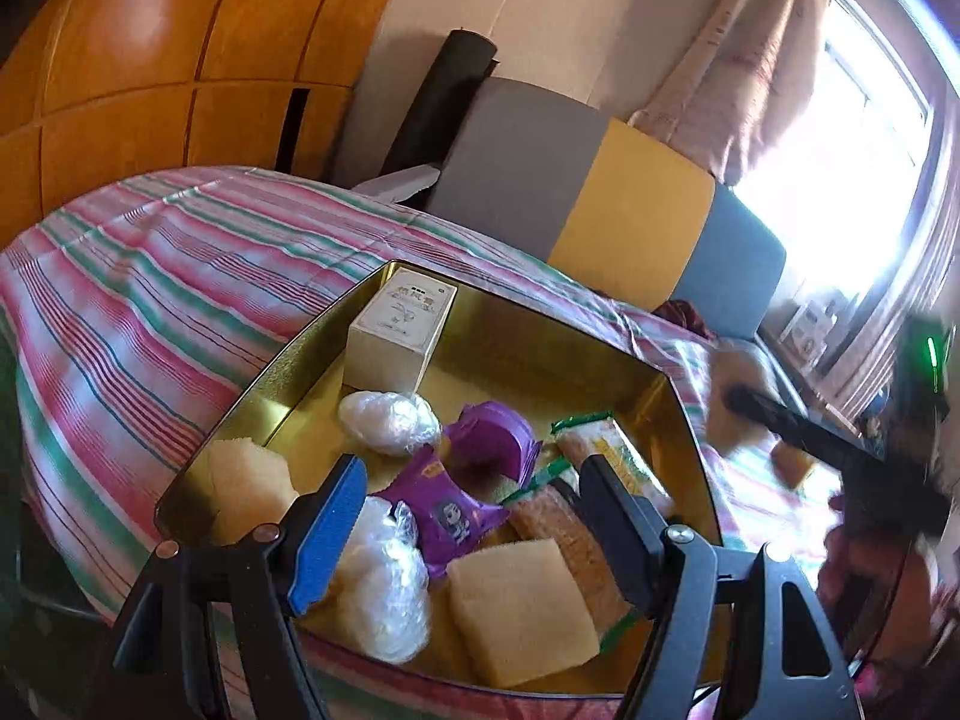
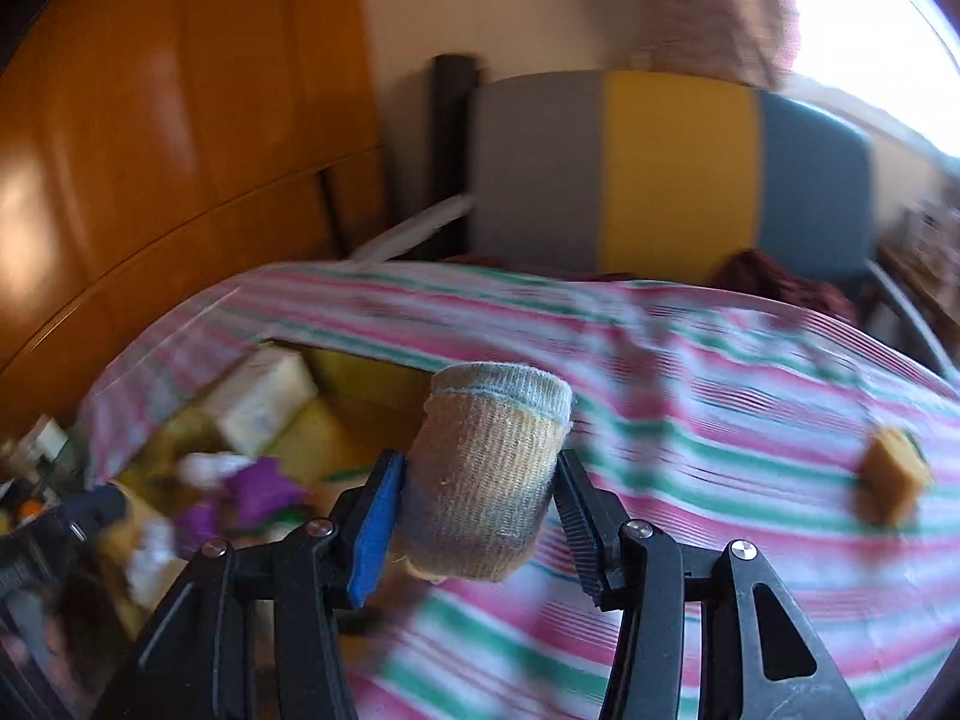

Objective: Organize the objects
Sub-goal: 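Carry the sock-covered jar over the tray and release it from the right tool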

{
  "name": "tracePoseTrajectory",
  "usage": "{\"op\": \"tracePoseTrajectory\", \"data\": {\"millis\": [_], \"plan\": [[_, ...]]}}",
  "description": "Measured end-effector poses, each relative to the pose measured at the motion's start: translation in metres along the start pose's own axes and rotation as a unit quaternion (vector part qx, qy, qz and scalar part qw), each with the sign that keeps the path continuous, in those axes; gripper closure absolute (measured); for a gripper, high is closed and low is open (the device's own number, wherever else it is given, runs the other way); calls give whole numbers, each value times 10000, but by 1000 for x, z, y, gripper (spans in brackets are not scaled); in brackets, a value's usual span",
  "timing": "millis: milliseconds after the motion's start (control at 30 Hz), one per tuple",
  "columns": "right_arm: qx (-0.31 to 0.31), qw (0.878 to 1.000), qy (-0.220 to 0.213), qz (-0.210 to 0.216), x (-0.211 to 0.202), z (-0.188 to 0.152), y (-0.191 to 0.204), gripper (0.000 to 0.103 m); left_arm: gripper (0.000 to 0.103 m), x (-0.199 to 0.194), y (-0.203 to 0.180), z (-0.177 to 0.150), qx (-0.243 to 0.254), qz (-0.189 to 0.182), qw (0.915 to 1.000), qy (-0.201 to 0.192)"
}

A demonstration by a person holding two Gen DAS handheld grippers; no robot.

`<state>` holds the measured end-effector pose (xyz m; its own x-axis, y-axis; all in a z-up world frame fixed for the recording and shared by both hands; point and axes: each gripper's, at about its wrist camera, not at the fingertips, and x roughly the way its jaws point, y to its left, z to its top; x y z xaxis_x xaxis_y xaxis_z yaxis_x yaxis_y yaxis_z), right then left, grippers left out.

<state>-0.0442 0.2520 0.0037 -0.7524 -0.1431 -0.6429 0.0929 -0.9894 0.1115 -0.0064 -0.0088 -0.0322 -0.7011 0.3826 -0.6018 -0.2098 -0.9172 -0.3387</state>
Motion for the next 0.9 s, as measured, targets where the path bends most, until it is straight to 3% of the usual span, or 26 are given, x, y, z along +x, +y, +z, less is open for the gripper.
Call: {"op": "tracePoseTrajectory", "data": {"millis": [133, 400, 500, 600, 667, 900], "plan": [[118, 9965, 659, 500, 41, 20, 34, 52, 28, -1, 2, -3, -30, 18, 10000, 50], [428, 9860, 1491, 617, 112, 33, 68, 51, 28, -6, 17, 3, -233, 178, 9996, -48], [578, 9850, 1549, 491, 132, 34, 70, 51, 28, -7, 23, 4, -356, 216, 9991, -60], [1168, 9779, 1531, 807, 144, 35, 60, 49, 28, -8, 26, 6, -395, 209, 9990, -74], [1534, 9737, 1399, 935, 141, 34, 52, 38, 28, -8, 27, 6, -394, 227, 9989, -91], [1321, 9815, 1061, 896, 113, 32, 44, 38, 28, -6, 24, 4, -361, 229, 9991, -77]]}}
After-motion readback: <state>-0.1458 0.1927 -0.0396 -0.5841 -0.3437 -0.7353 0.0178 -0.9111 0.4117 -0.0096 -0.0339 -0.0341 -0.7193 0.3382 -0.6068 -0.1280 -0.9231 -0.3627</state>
